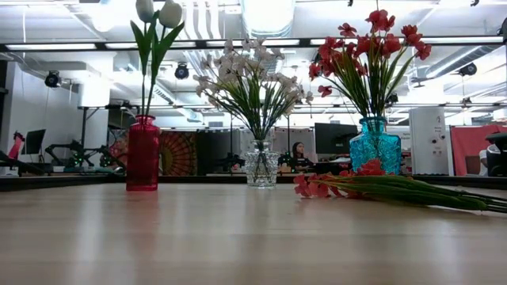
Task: Sort flowers into vase by color
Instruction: Put the white flower into the red vase
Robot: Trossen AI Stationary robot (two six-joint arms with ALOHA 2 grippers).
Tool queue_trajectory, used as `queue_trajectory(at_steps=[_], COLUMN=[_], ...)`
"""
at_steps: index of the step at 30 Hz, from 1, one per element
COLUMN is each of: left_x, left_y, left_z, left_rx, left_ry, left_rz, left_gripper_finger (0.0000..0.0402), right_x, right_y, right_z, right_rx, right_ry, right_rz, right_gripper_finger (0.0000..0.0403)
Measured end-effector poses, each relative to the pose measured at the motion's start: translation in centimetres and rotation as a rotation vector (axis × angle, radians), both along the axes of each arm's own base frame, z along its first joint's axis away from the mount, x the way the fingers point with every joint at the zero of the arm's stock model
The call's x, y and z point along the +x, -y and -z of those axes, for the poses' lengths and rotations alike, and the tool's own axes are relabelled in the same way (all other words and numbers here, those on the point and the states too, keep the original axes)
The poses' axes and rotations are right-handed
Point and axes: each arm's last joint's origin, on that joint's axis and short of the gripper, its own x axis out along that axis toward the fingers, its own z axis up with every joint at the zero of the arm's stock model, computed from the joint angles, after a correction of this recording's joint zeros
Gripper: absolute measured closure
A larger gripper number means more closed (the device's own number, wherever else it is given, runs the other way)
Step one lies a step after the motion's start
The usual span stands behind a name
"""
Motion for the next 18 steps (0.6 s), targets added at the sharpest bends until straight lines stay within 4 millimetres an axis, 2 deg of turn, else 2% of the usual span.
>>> queue_trajectory(at_steps=[3, 8, 13, 18], left_x=[-0.1, -0.8, -1.2, -0.7], left_y=[-0.9, -1.9, -2.2, -1.8], left_z=[1.4, 5.0, 9.0, 12.3], left_rx=[-0.033, -0.039, -0.061, -0.053], left_ry=[0.118, 0.295, 0.365, 0.410], left_rz=[0.100, 0.092, 0.131, 0.122], left_gripper_finger=[0.0401, 0.0401, 0.0401, 0.0402], right_x=[0.3, 1.2, 2.1, 3.9], right_y=[-0.2, -0.9, -1.1, -0.7], right_z=[-0.2, 0.4, 1.6, 2.9], right_rx=[0.012, 0.009, 0.029, 0.046], right_ry=[0.044, 0.122, 0.242, 0.388], right_rz=[-0.014, -0.049, -0.063, -0.131], right_gripper_finger=[0.0158, 0.0158, 0.0158, 0.0158])
